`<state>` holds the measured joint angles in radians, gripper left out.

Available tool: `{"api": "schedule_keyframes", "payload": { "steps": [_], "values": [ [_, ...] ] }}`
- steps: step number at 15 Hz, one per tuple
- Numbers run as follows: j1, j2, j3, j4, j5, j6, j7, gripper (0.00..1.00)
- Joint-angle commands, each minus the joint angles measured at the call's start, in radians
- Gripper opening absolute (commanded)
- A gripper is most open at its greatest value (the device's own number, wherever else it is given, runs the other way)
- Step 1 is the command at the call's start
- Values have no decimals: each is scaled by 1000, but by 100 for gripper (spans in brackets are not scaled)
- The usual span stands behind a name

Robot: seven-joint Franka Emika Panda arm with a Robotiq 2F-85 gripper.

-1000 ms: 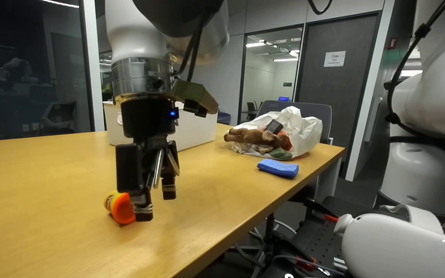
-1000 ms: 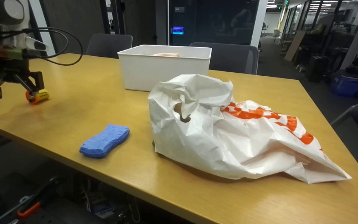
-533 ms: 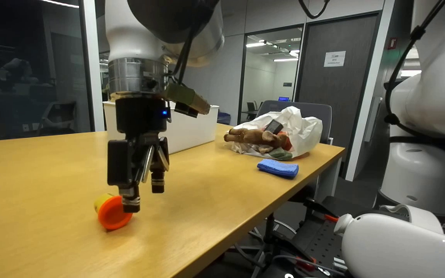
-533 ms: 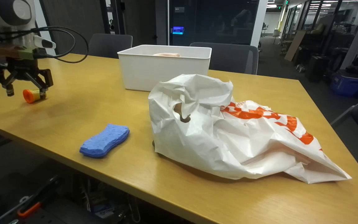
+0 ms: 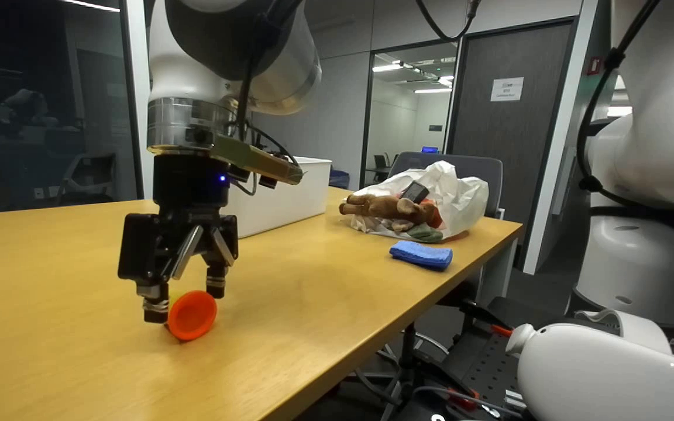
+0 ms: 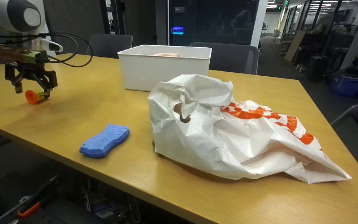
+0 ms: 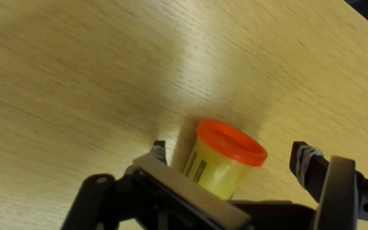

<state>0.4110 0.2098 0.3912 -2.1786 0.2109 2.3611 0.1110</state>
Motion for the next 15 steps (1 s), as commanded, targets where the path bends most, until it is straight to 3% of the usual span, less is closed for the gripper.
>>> {"api": "schedule_keyframes", "payload": {
  "steps": [1,4,5,6,13,15],
  "values": [
    [6,20,-15,27,-21,50,66,100],
    [9,36,-31,20,-63,80,101,100],
    [8,42,-32,22,-64,81,107,75],
    [8,49,-32,24,-62,79,109,73],
    [9,3,-44,13,-75,58,147,19],
    [7,-61,-67,-15,-133,39,189,18]
  ]
}}
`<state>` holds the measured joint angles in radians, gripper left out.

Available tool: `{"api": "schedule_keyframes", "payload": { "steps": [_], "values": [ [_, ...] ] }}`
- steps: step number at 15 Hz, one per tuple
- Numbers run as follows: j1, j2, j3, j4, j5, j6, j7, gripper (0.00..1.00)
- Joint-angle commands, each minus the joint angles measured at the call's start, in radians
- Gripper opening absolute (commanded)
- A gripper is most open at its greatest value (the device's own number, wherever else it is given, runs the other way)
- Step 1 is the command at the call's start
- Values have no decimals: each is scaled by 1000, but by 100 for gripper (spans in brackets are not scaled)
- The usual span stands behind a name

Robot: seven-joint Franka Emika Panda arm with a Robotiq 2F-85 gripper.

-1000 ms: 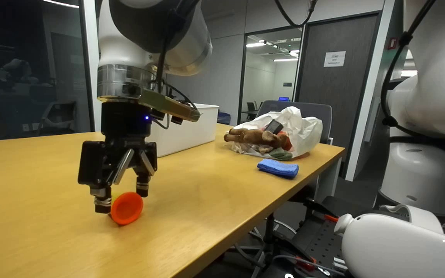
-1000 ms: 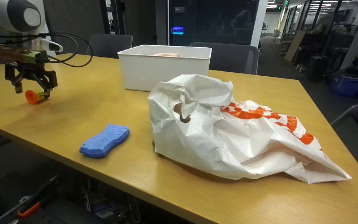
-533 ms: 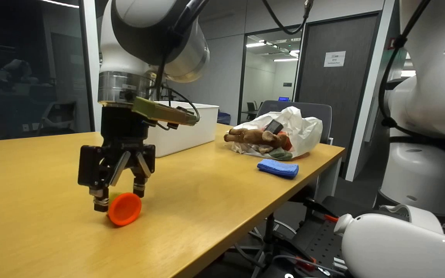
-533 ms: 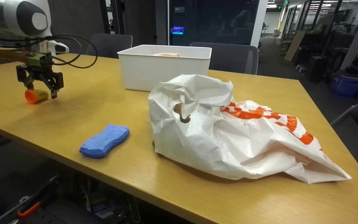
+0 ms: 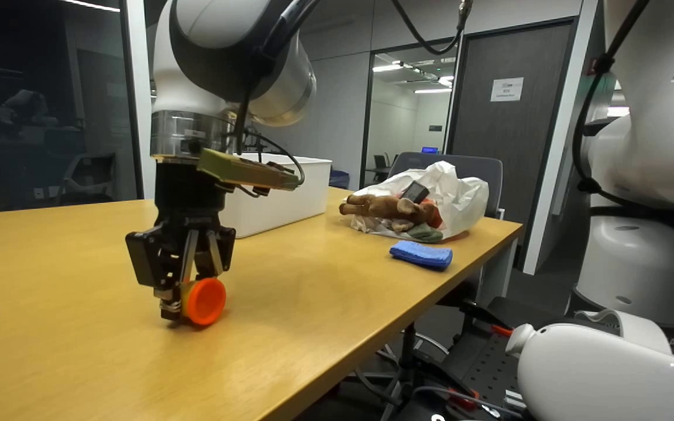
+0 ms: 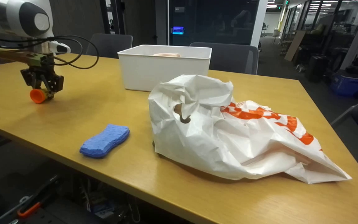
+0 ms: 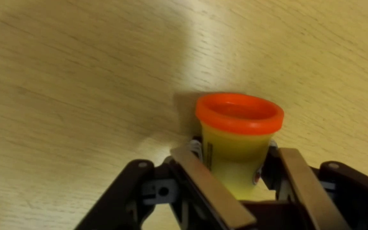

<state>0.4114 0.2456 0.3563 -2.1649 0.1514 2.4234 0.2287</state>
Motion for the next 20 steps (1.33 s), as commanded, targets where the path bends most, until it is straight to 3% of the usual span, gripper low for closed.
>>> {"api": "schedule_keyframes", "payload": {
  "steps": [1,6,12,16,20],
  "values": [
    [3,-137,-48,-49,-118,-33,104,18],
    [-79,-379,-103,-183,-226,-61,228,18],
    [-276,-623,-111,-380,-444,-114,358,18],
    [-421,-692,-103,-472,-630,-132,472,18],
    [-554,-693,-112,-485,-817,-142,615,18]
  ]
}}
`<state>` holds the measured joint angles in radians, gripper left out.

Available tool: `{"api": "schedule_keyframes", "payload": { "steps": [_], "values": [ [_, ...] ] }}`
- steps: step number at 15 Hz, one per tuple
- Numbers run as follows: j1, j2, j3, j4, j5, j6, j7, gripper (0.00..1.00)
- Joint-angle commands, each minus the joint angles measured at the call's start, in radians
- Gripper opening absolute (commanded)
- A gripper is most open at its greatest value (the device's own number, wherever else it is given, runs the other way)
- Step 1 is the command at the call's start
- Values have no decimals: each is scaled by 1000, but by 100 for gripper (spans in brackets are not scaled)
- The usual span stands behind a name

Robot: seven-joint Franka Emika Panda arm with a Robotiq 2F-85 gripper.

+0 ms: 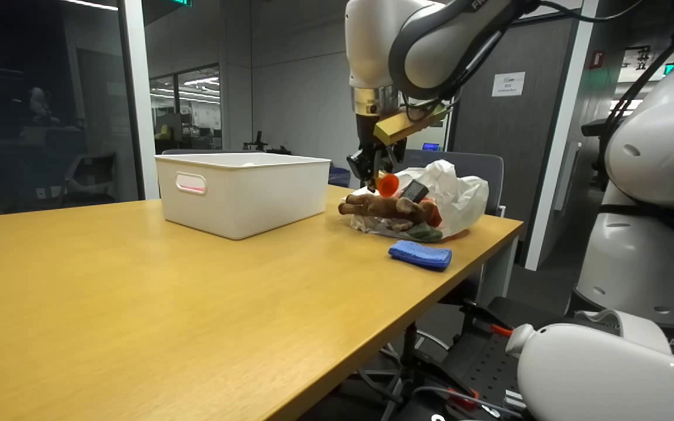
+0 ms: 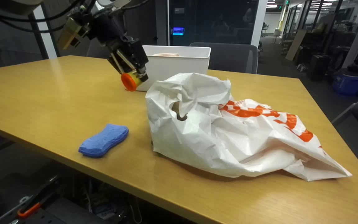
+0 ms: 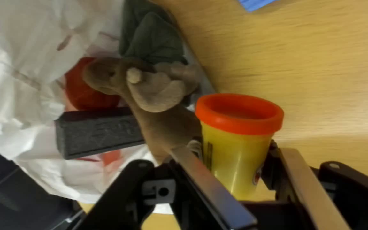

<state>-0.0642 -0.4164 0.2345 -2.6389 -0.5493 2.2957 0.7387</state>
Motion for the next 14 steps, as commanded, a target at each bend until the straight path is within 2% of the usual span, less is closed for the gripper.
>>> {"api": "schedule_keyframes", "payload": {
  "steps": [1,3,6,14],
  "values": [
    [-101,-22,10,-4,-171,-22,152,18],
    [-135,8,12,17,-308,-47,254,18],
    [-123,72,-11,41,-444,-96,370,18],
    [-60,242,-118,81,-612,-151,541,18]
  ]
}}
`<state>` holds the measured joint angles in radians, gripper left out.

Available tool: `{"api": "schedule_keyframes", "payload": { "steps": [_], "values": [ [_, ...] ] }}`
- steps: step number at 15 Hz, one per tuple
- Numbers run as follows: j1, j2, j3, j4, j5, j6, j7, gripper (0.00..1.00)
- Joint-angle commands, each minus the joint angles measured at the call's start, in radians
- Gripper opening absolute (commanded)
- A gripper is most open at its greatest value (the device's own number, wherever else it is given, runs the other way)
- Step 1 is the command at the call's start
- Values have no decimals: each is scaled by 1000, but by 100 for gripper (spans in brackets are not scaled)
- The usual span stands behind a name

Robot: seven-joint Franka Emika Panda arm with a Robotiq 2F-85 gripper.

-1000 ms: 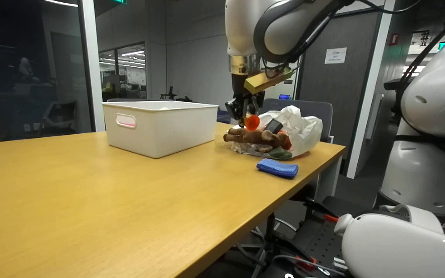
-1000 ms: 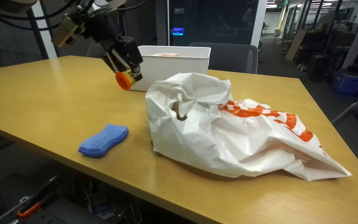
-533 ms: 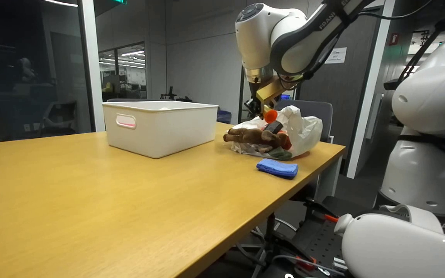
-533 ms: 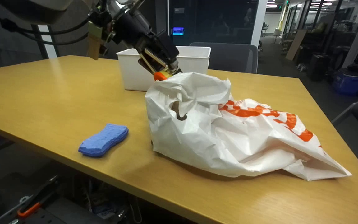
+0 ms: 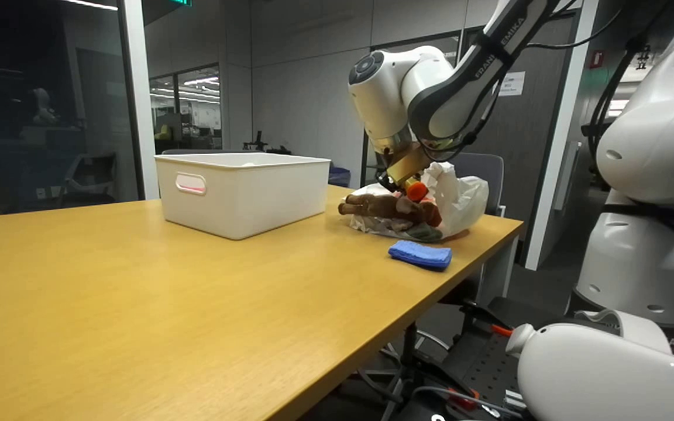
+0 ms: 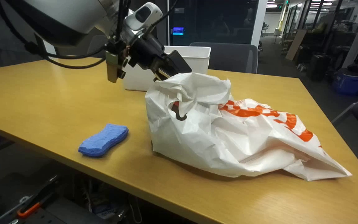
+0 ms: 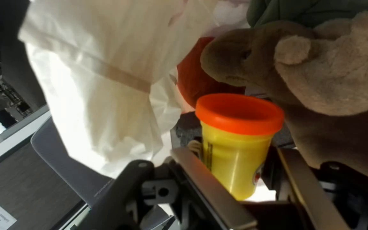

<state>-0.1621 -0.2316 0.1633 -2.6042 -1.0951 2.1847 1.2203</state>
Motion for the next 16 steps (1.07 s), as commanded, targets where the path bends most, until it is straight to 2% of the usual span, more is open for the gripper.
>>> {"api": "schedule_keyframes", "payload": {
  "steps": [1,2,3,7,9,12,14,16],
  "values": [
    [45,69,-59,53,-84,-50,76,18],
    [51,76,-72,55,-89,-51,86,68],
    [58,83,-85,58,-84,-47,87,69],
    [82,79,-113,50,-74,-32,100,99],
    [101,50,-116,37,-43,-12,84,100],
    [142,-29,-130,1,150,99,-23,100],
    [162,-64,-117,-12,229,128,-39,100],
    [190,-99,-116,-32,346,173,-115,100]
  ]
}}
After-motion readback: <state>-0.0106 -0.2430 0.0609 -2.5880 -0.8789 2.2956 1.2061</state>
